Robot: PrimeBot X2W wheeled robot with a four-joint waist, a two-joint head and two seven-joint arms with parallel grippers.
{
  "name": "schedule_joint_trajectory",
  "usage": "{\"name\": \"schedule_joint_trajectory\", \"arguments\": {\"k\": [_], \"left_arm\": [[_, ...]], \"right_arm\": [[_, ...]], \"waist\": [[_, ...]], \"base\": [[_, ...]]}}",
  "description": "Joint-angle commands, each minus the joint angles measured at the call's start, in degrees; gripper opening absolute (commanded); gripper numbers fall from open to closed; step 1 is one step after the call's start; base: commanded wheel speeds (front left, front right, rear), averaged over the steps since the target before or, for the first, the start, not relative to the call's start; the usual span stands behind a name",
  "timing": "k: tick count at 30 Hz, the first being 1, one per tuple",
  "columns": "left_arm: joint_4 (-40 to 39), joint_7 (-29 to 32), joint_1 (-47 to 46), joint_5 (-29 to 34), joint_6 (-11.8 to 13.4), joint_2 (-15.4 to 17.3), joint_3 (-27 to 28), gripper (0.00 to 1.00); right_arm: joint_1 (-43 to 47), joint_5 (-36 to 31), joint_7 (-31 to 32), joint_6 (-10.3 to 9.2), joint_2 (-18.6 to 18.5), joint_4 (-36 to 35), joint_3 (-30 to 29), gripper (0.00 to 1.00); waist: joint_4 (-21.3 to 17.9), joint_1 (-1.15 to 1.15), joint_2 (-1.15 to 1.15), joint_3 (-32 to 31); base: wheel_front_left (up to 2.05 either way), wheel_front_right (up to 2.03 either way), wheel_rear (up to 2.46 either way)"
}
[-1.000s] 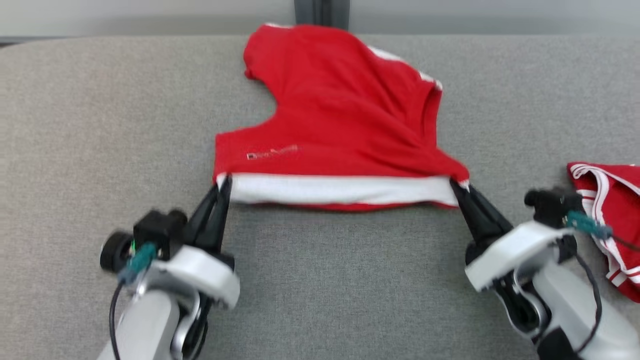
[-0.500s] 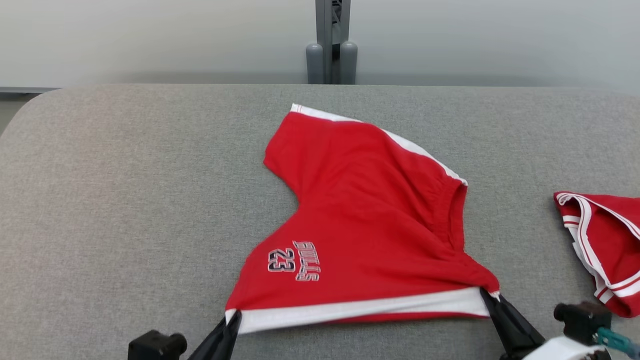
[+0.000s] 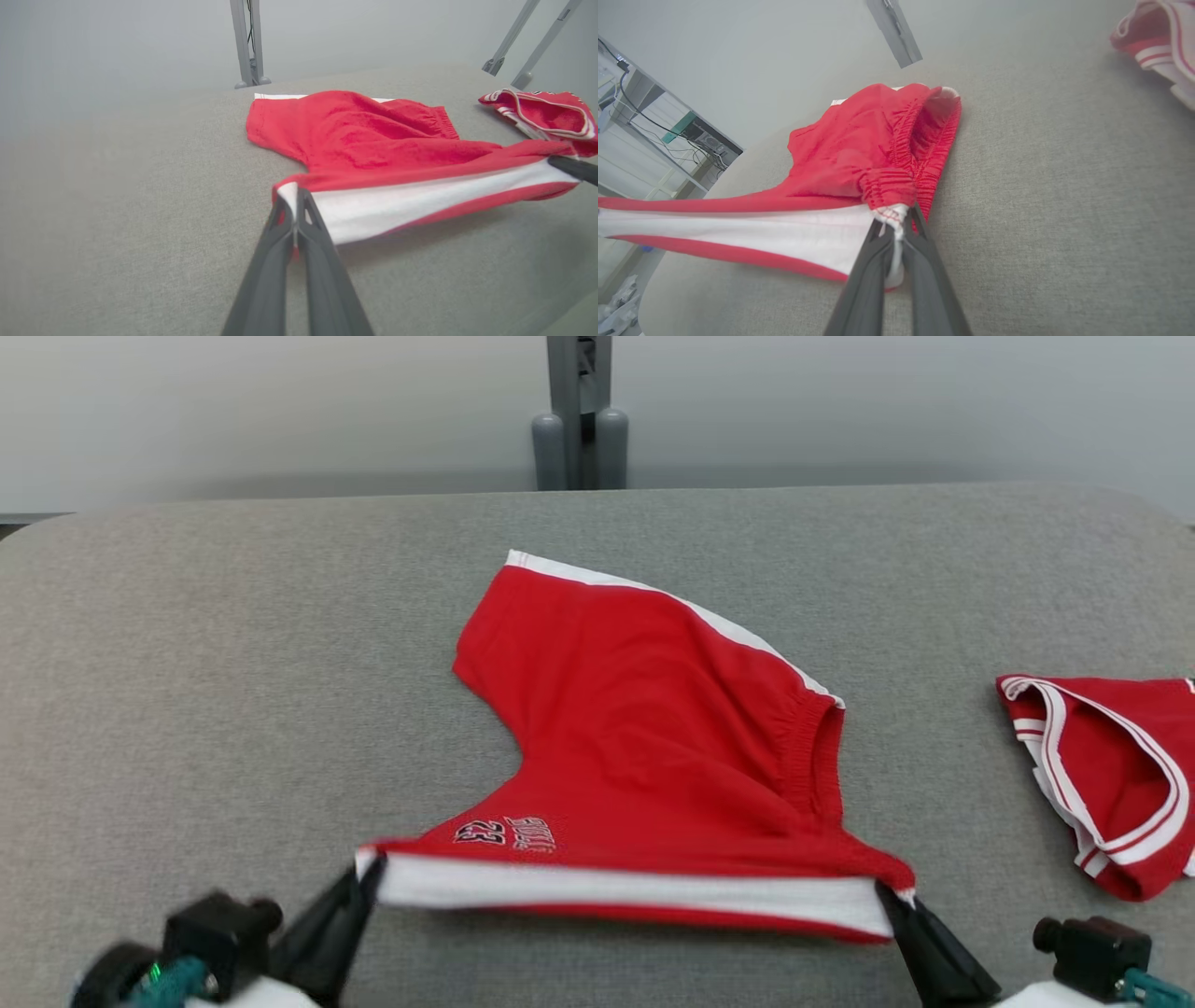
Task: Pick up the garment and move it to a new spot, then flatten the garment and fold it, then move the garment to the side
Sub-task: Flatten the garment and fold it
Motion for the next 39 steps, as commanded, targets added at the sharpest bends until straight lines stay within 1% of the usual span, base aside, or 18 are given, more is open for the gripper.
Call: {"name": "schedule_joint_trajectory", "arguments": {"k": [1, 3, 8, 9, 12, 14, 15, 18, 21, 22, 24, 27, 30, 35, 36, 37, 38, 39], "left_arm": [[1.4, -0.3, -4.5, 0.2, -1.0, 0.8, 1.2, 0.00], [3.7, 0.0, -9.0, 0.8, -2.5, 1.8, 1.5, 0.00], [12.8, -0.3, -23.8, -0.8, -8.2, 0.8, 0.7, 0.00], [12.8, -0.3, -23.8, -0.8, -8.2, 0.8, 0.7, 0.00], [20.9, -0.5, -32.7, -1.3, -11.7, 0.0, -0.2, 0.00], [26.8, -1.1, -38.3, -0.8, -13.4, -0.8, -0.9, 0.00], [29.5, -1.5, -40.9, -0.7, -14.1, -1.4, -1.3, 0.00], [38.5, -2.2, -48.2, -0.4, -15.6, -1.7, -2.0, 0.00], [46.7, -3.6, -54.4, -0.5, -16.7, -2.2, -2.7, 0.00], [49.3, -4.2, -56.3, -0.6, -16.7, -2.3, -2.8, 0.00], [54.4, -5.4, -59.4, -0.9, -17.0, -2.7, -3.0, 0.00], [61.4, -6.7, -63.6, -1.7, -17.3, -3.1, -2.9, 0.00], [67.6, -7.8, -66.9, -2.0, -17.5, -3.4, -3.5, 0.00], [74.9, -9.3, -70.3, -2.9, -17.7, -4.7, -5.4, 0.00], [75.9, -9.6, -70.6, -3.3, -17.7, -4.9, -5.7, 0.00], [76.9, -9.4, -70.8, -4.0, -17.7, -5.6, -6.1, 0.33], [78.1, -9.8, -71.0, -5.0, -17.8, -6.1, -6.9, 1.00], [78.3, -10.4, -71.1, -5.3, -17.8, -6.1, -7.5, 1.00]], "right_arm": [[-1.5, 0.8, 1.4, -0.02, 1.9, -0.9, -2.2, 0.00], [-3.4, 0.9, 2.5, -0.02, 3.4, -1.5, -3.4, 0.00], [-9.9, -1.2, 3.0, -0.02, 5.6, 0.0, -4.8, 0.00], [-9.9, -1.2, 3.0, -0.02, 5.6, 0.0, -4.8, 0.00], [-15.1, -2.4, 2.4, -0.02, 6.3, 2.4, -4.4, 0.00], [-18.4, -2.0, 1.7, -0.02, 6.6, 4.5, -3.6, 0.00], [-20.2, -1.6, 1.4, -0.02, 6.7, 5.7, -3.0, 0.00], [-25.8, -0.4, -0.5, -0.02, 6.8, 9.5, -0.3, 0.00], [-31.0, 2.0, -2.3, -0.02, 6.7, 14.1, 3.7, 0.00], [-32.7, 2.2, -3.1, -0.02, 6.6, 15.8, 5.0, 0.00], [-35.9, 5.5, -4.7, -0.02, 6.7, 18.2, 7.9, 0.00], [-40.5, 7.6, -6.9, -0.02, 6.6, 22.9, 11.6, 0.00], [-44.3, 9.9, -8.9, -0.02, 6.6, 26.9, 15.2, 0.00], [-48.7, 13.9, -11.0, -0.02, 6.6, 32.2, 20.0, 0.00], [-49.3, 14.5, -11.4, -0.02, 6.6, 33.0, 20.7, 0.34], [-49.8, 15.3, -11.7, -0.02, 6.6, 33.6, 21.4, 0.83], [-50.1, 16.8, -12.3, -0.02, 6.7, 34.0, 22.7, 1.00], [-50.3, 16.6, -12.4, -0.02, 6.7, 34.5, 23.0, 1.00]], "waist": [[-1.2, 0.00, 0.00, 0.7], [-2.1, 0.00, 0.00, 1.6], [-3.6, 0.00, 0.00, 4.9], [-3.6, 0.00, 0.00, 4.9], [-5.1, 0.00, 0.00, 7.4], [-6.3, 0.00, 0.00, 9.0], [-6.9, 0.00, 0.00, 9.7], [-9.0, 0.00, 0.00, 12.2], [-11.0, 0.00, 0.00, 14.3], [-11.7, 0.00, 0.00, 14.9], [-12.8, 0.00, 0.00, 16.1], [-14.1, 0.00, 0.00, 17.8], [-14.9, 0.00, 0.00, 18.7], [-15.2, 0.00, 0.00, 19.3], [-15.2, 0.00, 0.00, 19.3], [-15.0, 0.00, 0.00, 19.2], [-14.8, 0.00, 0.00, 19.0], [-14.7, 0.00, 0.00, 18.9]], "base": [[0.00, 0.00, 0.00], [0.00, 0.00, 0.00], [0.00, 0.00, 0.00], [0.00, 0.00, 0.00], [0.00, 0.00, 0.00], [0.00, 0.00, 0.00], [0.00, 0.00, 0.00], [0.00, 0.00, 0.00], [0.00, 0.00, 0.00], [0.00, 0.00, 0.00], [0.00, 0.00, 0.00], [0.00, 0.00, 0.00], [0.00, 0.00, 0.00], [0.00, 0.00, 0.00], [0.00, 0.00, 0.00], [0.00, 0.00, 0.00], [0.00, 0.00, 0.00], [0.00, 0.00, 0.00]]}}
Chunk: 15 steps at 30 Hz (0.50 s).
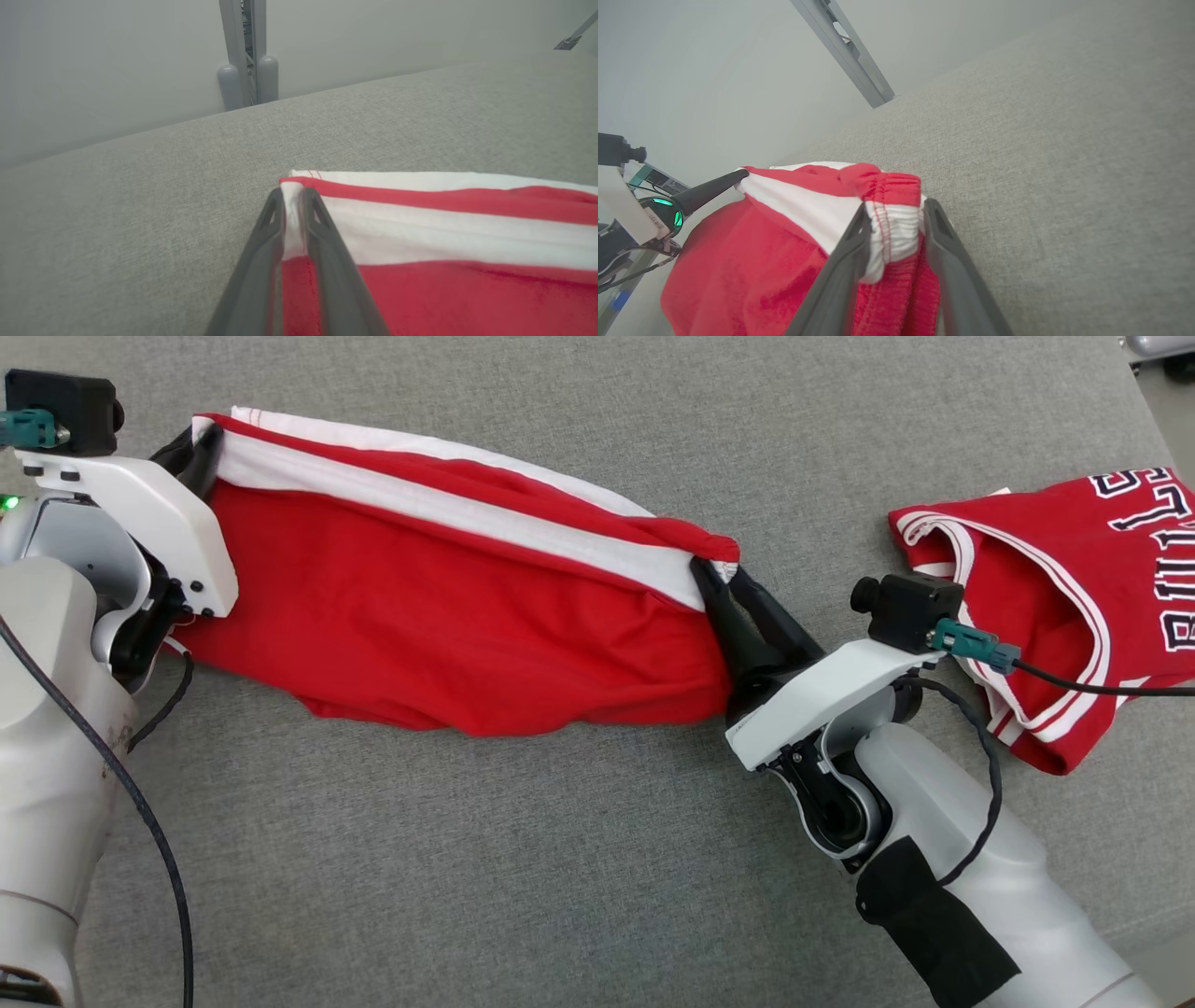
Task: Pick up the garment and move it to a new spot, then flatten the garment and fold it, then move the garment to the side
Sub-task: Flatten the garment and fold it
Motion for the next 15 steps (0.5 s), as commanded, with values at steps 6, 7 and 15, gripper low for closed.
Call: {"name": "schedule_joint_trajectory", "arguments": {"k": [6, 7, 15], "left_arm": [[0.2, -9.5, 1.1, -1.2, 0.4, 0.4, 0.7, 1.00], [-0.1, -11.3, 1.9, -0.9, 0.9, 0.5, 0.8, 1.00], [-7.9, -19.8, 9.5, -0.3, 6.7, -0.3, 2.8, 1.00]], "right_arm": [[2.1, -3.8, -1.1, 0.00, -0.6, 0.3, -2.8, 1.00], [2.6, -5.0, -1.2, 0.00, -0.7, -0.7, -4.1, 1.00], [10.6, -17.0, -1.0, 0.00, -3.1, -10.7, -15.1, 1.00]], "waist": [[1.7, 0.00, 0.00, -1.8], [1.9, 0.00, 0.00, -2.1], [5.5, 0.00, 0.00, -4.9]], "base": [[0.00, 0.00, 0.00], [0.00, 0.00, 0.00], [0.00, 0.00, 0.00]]}}
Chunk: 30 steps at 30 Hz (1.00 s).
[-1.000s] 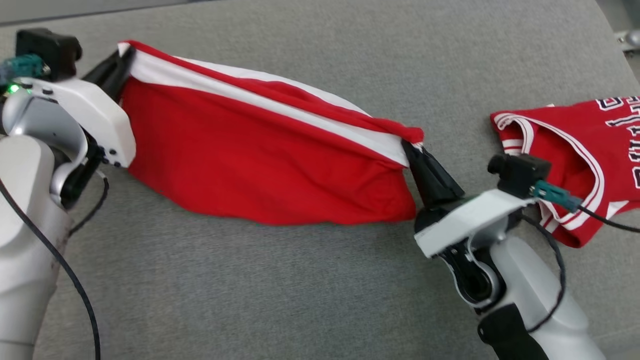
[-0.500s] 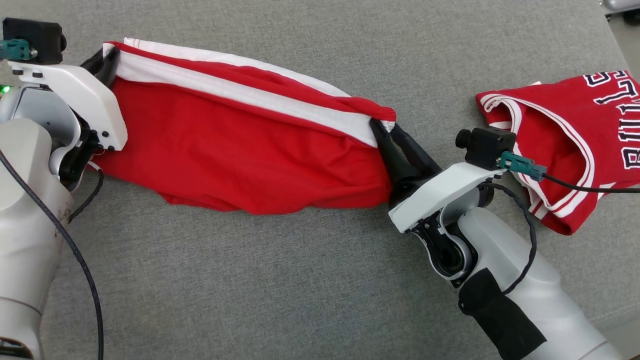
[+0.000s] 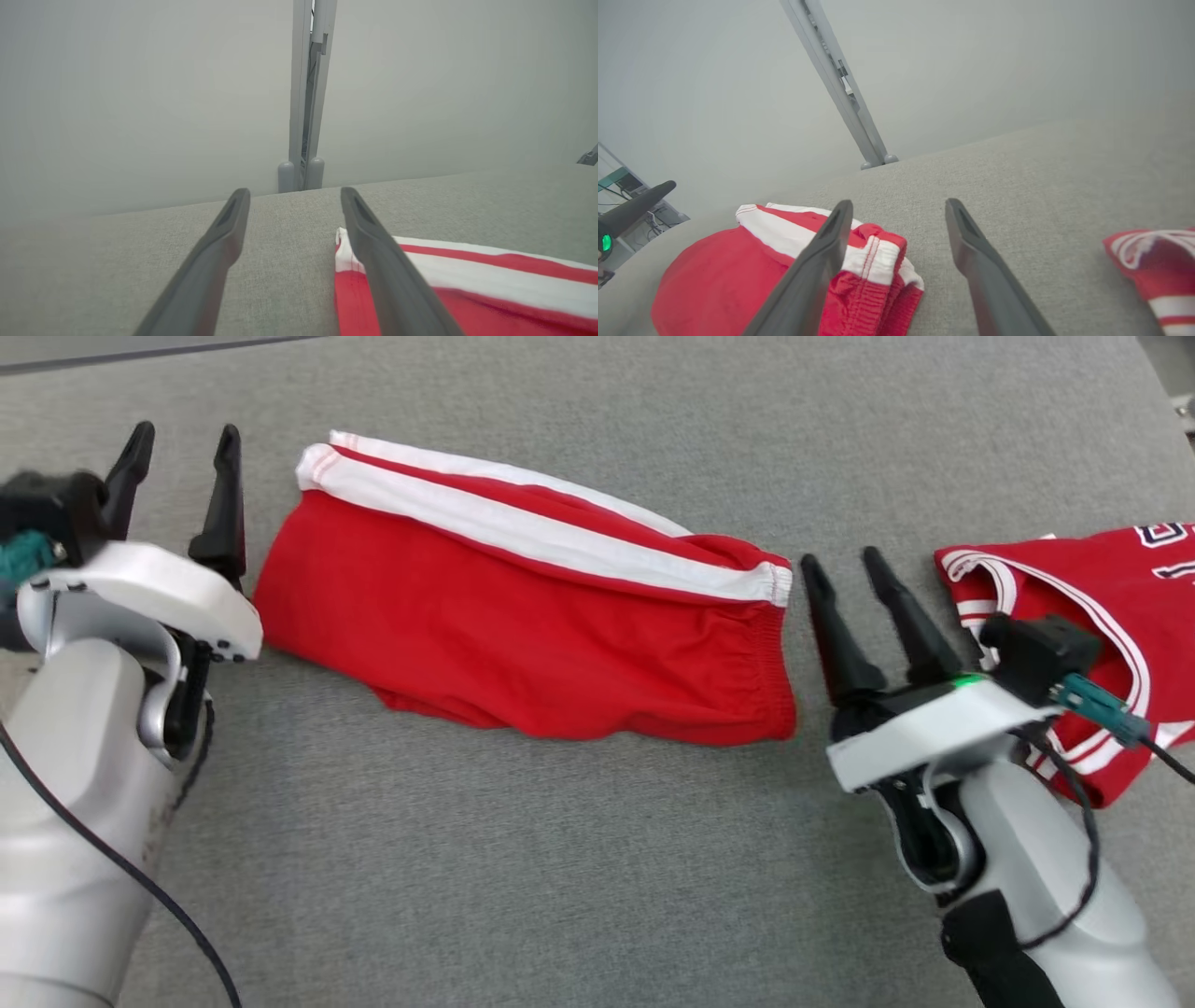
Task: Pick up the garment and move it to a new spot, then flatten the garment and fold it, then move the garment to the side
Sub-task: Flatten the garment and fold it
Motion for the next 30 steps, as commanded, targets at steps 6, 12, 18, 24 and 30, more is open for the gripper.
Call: {"name": "schedule_joint_trajectory", "arguments": {"k": [6, 12, 18, 24, 30], "left_arm": [[-13.7, -0.9, 10.9, 2.1, 5.6, 0.1, 1.9, 1.00], [-30.2, -1.0, 23.9, 5.1, 11.8, -0.9, 5.0, 1.00], [-38.7, -1.0, 34.0, 8.2, 14.8, -2.0, 6.4, 1.00], [-39.8, -0.9, 39.5, 9.9, 16.1, -1.9, 5.1, 1.00], [-40.5, 0.4, 41.4, 10.6, 16.8, -1.2, 4.3, 1.00]], "right_arm": [[7.0, -9.8, -0.1, 0.02, -0.7, -7.3, -5.9, 1.00], [12.6, -17.4, 0.1, 0.02, -0.4, -11.9, -10.4, 1.00], [17.2, -21.1, 1.2, 0.02, 0.2, -14.6, -13.8, 1.00], [21.9, -22.4, 3.7, 0.02, 0.6, -16.7, -16.2, 1.00], [25.8, -22.7, 5.6, 0.02, 1.3, -18.9, -18.3, 1.00]], "waist": [[3.7, 0.00, 0.00, -3.7], [5.8, 0.00, 0.00, -6.5], [7.0, 0.00, 0.00, -9.2], [7.3, 0.00, 0.00, -11.7], [7.0, 0.00, 0.00, -12.8]], "base": [[0.00, 0.00, 0.00], [0.00, 0.00, 0.00], [0.00, 0.00, 0.00], [0.00, 0.00, 0.00], [0.00, 0.00, 0.00]]}}
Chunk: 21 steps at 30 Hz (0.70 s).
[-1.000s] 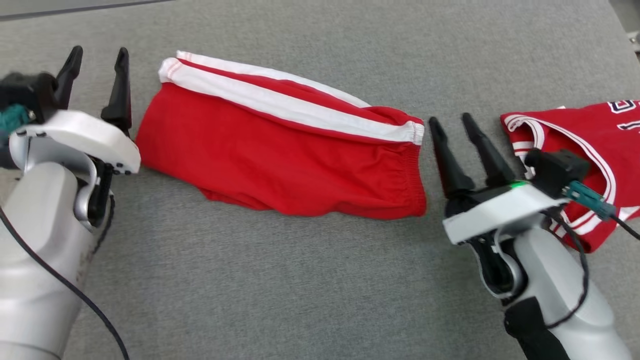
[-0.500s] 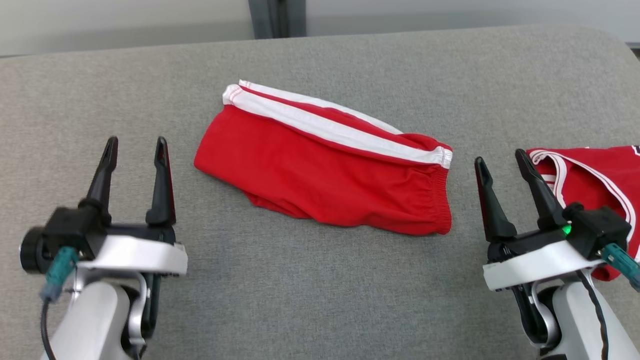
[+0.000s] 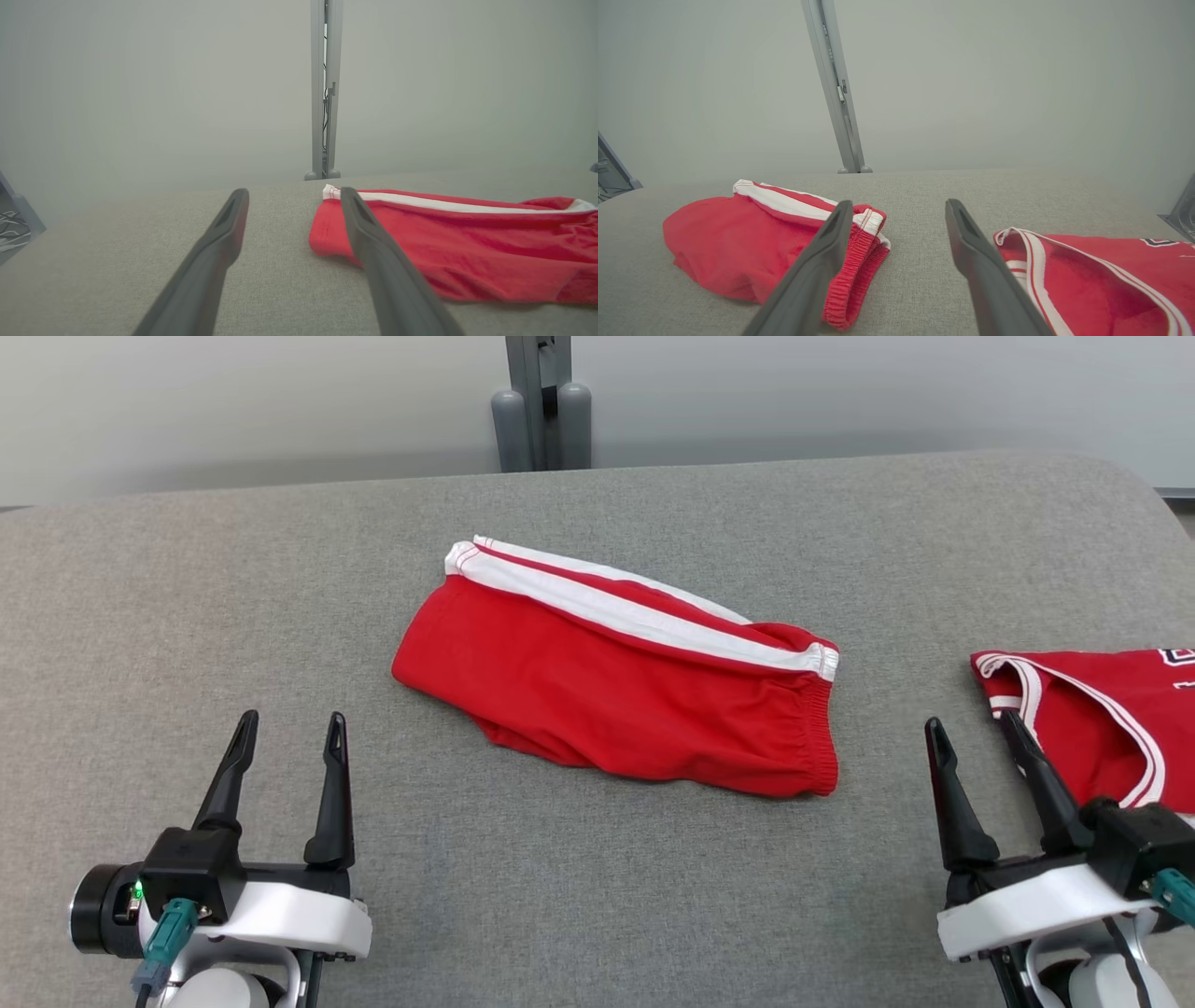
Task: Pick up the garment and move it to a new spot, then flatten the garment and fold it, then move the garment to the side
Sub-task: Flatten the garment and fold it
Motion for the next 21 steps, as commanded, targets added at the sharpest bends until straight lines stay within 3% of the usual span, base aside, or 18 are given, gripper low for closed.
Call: {"name": "schedule_joint_trajectory", "arguments": {"k": [1, 21], "left_arm": [[-0.5, 0.4, 0.6, 0.5, 0.4, 0.6, 0.0, 1.00], [-1.5, 2.4, -1.9, 0.0, 0.4, 2.1, -0.3, 1.00]], "right_arm": [[1.2, -0.1, 0.5, 0.02, 0.1, -0.9, -0.4, 1.00], [0.8, 1.0, 0.6, 0.02, 0.9, -1.6, -0.2, 1.00]], "waist": [[-0.3, 0.00, 0.00, -0.2], [-1.3, 0.00, 0.00, 0.8]], "base": [[0.00, 0.00, 0.00], [0.00, 0.00, 0.00]]}}
